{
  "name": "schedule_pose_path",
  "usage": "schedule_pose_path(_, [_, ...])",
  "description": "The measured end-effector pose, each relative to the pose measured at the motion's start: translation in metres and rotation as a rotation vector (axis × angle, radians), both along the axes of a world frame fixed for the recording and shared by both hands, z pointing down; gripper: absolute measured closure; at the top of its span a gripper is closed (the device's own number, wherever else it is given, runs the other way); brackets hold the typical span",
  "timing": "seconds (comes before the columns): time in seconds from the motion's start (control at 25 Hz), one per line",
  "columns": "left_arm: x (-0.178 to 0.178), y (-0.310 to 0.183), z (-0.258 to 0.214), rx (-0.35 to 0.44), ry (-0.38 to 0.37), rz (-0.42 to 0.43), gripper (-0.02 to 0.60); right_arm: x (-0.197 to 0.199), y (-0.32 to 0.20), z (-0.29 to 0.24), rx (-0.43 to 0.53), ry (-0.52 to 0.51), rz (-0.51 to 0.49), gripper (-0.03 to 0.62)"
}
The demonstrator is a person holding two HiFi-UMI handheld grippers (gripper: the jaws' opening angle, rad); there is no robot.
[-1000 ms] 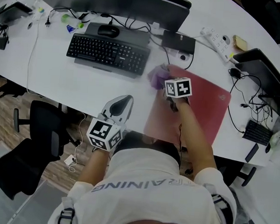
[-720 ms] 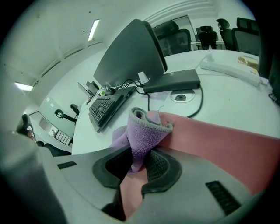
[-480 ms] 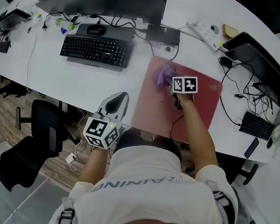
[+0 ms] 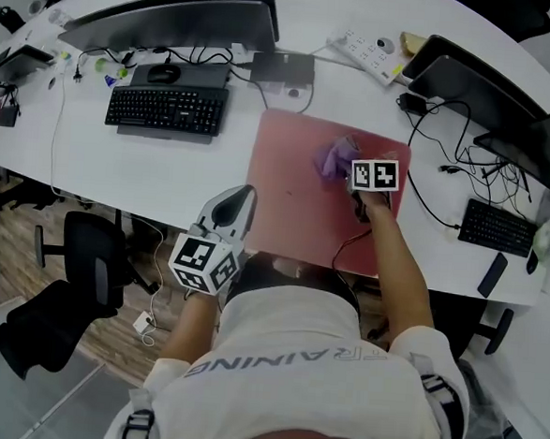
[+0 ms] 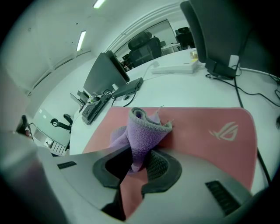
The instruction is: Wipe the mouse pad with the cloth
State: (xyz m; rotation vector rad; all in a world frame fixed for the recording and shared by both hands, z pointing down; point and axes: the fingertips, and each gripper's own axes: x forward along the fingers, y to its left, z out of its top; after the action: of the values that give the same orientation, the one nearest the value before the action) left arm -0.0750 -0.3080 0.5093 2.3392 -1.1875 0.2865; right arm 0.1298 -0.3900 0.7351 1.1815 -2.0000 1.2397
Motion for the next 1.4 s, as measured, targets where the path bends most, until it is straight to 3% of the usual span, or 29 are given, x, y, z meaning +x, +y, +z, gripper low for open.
schedule_pose_path(0.24, [0.037, 0.01, -0.002, 0.018, -0.02, 0.036, 0.543, 0.07, 0.024, -0.001, 0.0, 0.025, 0.076, 0.505])
schedule_pose_path(0.56, [0.063, 0.014, -0.011, 0.053, -0.033, 0.01, 0.543, 0.16, 0.054, 0.0, 0.02, 0.056, 0.201, 0.505])
schedule_pose_path(0.76, [0.07, 0.021, -0.025, 0.047, 0.021, 0.005, 0.543, 0.199, 0.069, -0.001, 0.042, 0.078, 0.275, 0.505])
schedule_pose_path(0.92, [0.073, 0.018, -0.036, 0.077, 0.022, 0.027, 0.543, 0.213, 0.077, -0.002, 0.053, 0.087, 0.343, 0.505])
schedule_pose_path(1.12, [0.059, 0.011, -0.041, 0.09, 0.043, 0.037, 0.543, 0.179, 0.079, -0.053, 0.18, 0.073, 0.31, 0.51])
schedule_pose_path(1.4, [-0.002, 0.005, -0.046, 0.096, 0.048, 0.021, 0.543, 0.022, 0.082, -0.112, 0.241, -0.118, 0.145, 0.51])
